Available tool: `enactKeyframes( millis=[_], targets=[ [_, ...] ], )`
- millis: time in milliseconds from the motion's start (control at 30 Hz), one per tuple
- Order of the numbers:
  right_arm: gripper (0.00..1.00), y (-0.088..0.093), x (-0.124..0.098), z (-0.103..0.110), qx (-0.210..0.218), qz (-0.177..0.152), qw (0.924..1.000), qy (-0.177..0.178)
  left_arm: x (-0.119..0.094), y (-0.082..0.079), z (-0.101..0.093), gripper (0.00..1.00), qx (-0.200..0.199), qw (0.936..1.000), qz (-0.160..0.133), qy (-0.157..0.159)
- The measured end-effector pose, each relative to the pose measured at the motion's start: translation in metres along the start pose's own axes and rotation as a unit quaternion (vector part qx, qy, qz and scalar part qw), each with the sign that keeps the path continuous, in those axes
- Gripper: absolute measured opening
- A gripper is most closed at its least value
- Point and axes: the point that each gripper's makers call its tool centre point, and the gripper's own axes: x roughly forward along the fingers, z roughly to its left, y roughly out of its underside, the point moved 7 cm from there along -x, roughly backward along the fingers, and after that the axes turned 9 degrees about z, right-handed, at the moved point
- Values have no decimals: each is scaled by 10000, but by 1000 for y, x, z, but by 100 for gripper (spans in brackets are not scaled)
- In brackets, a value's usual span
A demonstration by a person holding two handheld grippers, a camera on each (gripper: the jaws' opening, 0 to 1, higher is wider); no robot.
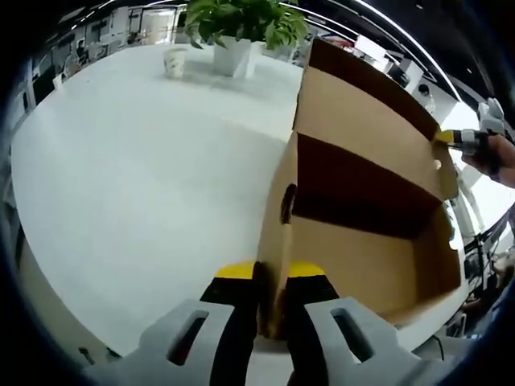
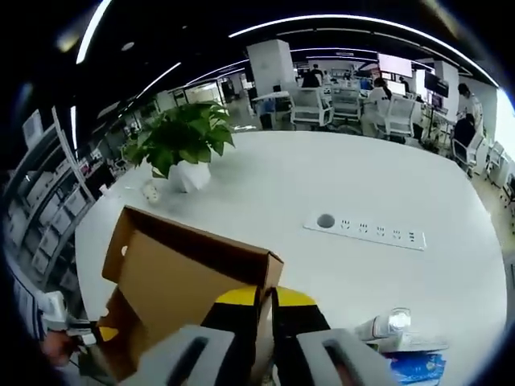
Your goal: Operate the shoe box by opening the lid, removing the specified soft item, and placing it in the target area until the item is outside and the box remains undamaged.
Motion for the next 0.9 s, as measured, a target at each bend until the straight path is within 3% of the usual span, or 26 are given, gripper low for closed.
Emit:
enactKeyframes(
  millis=[900],
  targets=[
    [0,5,-38,19,-475,-374,9982,-2,-1,2,1,9,-129,9999,-47,53]
  ],
)
